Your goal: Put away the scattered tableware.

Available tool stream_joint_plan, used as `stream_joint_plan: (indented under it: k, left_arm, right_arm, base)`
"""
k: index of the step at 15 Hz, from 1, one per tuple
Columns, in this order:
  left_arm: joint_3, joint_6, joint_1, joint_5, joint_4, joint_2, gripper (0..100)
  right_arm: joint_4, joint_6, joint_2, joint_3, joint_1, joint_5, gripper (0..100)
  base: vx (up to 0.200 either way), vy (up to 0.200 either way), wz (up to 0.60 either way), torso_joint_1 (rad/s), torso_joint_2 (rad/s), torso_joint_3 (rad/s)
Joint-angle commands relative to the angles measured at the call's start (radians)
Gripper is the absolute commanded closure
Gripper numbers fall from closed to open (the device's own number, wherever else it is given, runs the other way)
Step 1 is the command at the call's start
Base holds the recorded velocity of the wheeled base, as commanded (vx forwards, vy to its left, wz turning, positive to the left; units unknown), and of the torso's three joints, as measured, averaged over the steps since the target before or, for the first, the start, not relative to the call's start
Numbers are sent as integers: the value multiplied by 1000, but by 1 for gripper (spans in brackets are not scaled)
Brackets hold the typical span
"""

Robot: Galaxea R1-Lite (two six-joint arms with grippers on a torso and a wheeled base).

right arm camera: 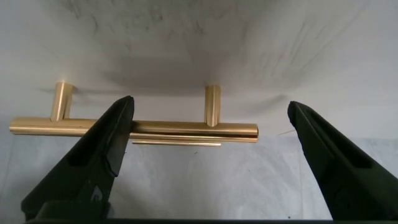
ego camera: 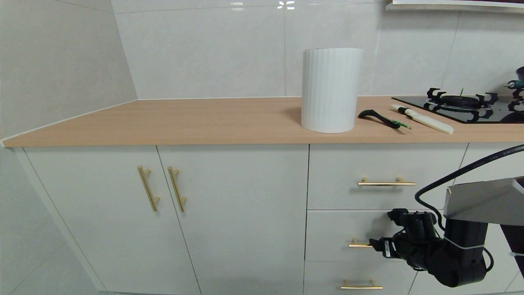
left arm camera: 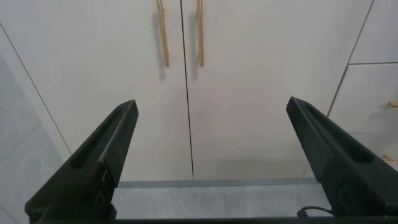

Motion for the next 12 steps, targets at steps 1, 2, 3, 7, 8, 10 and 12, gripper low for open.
stream_joint_plan:
  k: [1, 2, 3, 7, 8, 10, 12]
  left_arm:
    - [0, 0, 0, -1, 0, 0, 0]
    - [0, 0, 0, 1, 0, 0, 0]
    - [0, 0, 0, 1, 0, 0, 0]
    - [0, 0, 0, 1, 0, 0, 0]
    - [0, 0, 0, 1, 0, 0, 0]
    - [0, 0, 0, 1, 0, 0, 0]
    - [0, 0, 0, 1, 0, 0, 0]
  right_arm:
    - [6, -1, -2, 1, 3, -1, 0]
    - [6, -1, -2, 3, 3, -1, 0]
    - [6, -1, -3, 4, 4, -1, 0]
    - [6, -9, -28, 40, 7, -1, 0]
    - [17, -17, -72, 92, 15, 1, 0]
    - [71, -27, -158, 152, 38, 2, 0]
    - [223, -36, -370, 215, 84, 7, 0]
  base:
    - [0, 0, 0, 0, 0, 0]
    - [0, 0, 0, 0, 0, 0]
    - [0, 0, 0, 0, 0, 0]
    - [0, 0, 0, 0, 0, 0]
    - [0, 0, 0, 0, 0, 0]
    - [0, 0, 0, 0, 0, 0]
    - [0, 0, 0, 0, 0, 0]
